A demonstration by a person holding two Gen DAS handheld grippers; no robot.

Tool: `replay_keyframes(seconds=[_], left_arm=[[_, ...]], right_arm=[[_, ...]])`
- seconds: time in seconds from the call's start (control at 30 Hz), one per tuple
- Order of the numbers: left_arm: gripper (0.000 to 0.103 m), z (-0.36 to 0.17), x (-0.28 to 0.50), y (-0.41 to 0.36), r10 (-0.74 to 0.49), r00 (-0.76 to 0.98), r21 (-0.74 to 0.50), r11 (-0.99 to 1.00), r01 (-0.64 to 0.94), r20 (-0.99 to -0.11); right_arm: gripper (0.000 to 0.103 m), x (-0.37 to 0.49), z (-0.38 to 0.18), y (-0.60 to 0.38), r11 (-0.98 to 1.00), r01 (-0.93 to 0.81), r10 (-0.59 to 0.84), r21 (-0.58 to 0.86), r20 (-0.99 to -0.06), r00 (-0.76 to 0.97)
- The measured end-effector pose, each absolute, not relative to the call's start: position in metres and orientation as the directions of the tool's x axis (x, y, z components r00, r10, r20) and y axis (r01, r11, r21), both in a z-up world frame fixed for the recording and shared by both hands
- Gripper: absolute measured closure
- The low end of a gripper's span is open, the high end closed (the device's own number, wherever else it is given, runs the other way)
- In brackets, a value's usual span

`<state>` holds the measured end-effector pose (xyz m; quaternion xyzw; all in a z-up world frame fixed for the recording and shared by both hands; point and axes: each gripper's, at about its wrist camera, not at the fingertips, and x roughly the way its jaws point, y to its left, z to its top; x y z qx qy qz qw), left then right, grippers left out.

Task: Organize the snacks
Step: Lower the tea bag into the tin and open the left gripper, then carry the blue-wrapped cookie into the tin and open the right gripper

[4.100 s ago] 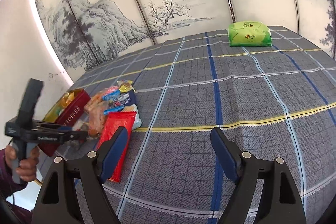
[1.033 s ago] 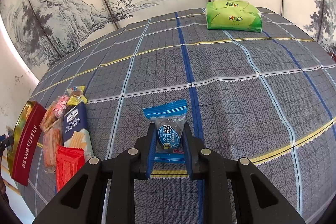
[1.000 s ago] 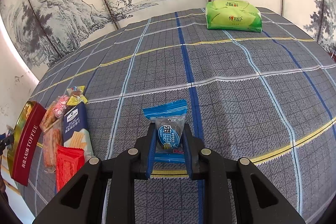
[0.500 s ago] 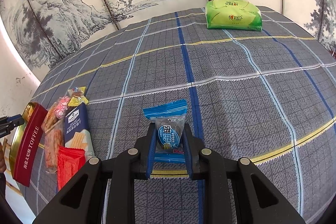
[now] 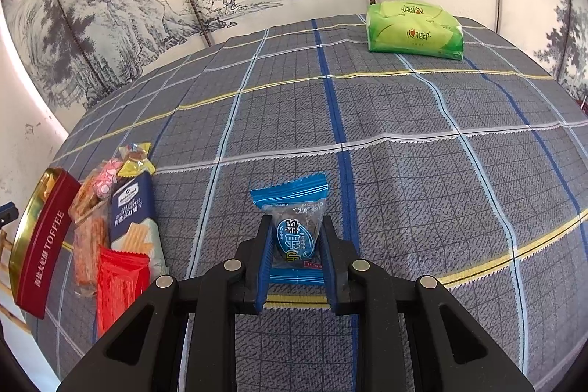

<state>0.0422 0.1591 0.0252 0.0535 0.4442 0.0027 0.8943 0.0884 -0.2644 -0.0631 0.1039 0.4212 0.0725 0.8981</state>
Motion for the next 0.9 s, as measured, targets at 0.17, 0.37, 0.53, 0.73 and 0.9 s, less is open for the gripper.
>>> replay_keyframes(seconds=[0.17, 0.37, 0.53, 0.73, 0.9], left_arm=[[0.059, 0.028, 0.017, 0.160, 0.104, 0.635, 0.123, 0.992, -0.015, -0.765], [0.057, 0.031, -0.003, 0.163, 0.115, 0.670, 0.126, 0.992, -0.032, -0.734], [0.057, 0.031, -0.013, 0.176, 0.094, 0.689, 0.079, 0.995, -0.054, -0.718], [0.036, 0.031, -0.032, 0.219, 0.121, 0.702, 0.013, 0.987, -0.158, -0.702], [0.034, 0.028, -0.048, 0.252, 0.208, 0.712, 0.043, 0.969, -0.242, -0.671]], right_arm=[[0.079, 0.075, -0.057, -0.255, 0.962, -0.055, 0.243, 0.269, -0.740, 0.627], [0.079, 0.049, -0.019, -0.228, 0.940, -0.126, 0.318, 0.316, -0.686, 0.654], [0.079, 0.031, 0.019, -0.163, 0.900, -0.283, 0.435, 0.331, -0.646, 0.627], [0.079, 0.017, 0.049, -0.058, 0.774, -0.500, 0.625, 0.389, -0.599, 0.501], [0.079, 0.023, 0.046, 0.029, 0.646, -0.604, 0.736, 0.467, -0.591, 0.331]])
